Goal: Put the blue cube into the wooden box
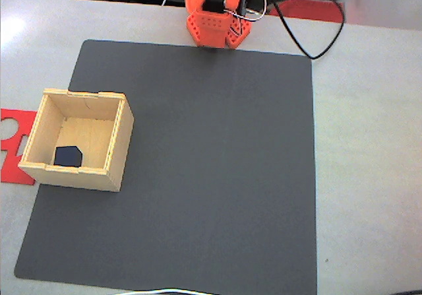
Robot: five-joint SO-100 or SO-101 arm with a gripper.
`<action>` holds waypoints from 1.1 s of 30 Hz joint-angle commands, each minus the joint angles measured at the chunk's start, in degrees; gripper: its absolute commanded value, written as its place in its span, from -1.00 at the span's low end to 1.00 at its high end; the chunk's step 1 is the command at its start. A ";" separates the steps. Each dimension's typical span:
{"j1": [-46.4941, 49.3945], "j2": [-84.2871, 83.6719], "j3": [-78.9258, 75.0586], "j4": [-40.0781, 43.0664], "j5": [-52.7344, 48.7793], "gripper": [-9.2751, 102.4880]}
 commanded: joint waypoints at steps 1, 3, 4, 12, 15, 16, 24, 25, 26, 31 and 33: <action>-1.58 0.79 5.71 0.09 1.49 -0.83; -4.31 0.88 9.40 -1.14 3.25 -0.83; -6.06 0.88 11.16 -2.02 4.66 -0.83; -12.74 0.88 24.17 -12.66 22.24 -0.83; -13.18 0.88 27.69 -16.17 24.35 -0.83; -13.18 0.88 28.74 -17.58 25.22 -0.83; -11.51 0.88 42.45 -32.61 32.61 -0.83; -11.16 0.88 43.59 -33.93 32.70 -0.83; -10.72 0.88 44.82 -35.24 32.70 -0.83; -7.91 0.97 47.55 -37.53 31.90 -0.83; -6.86 0.97 47.55 -36.65 31.90 -0.83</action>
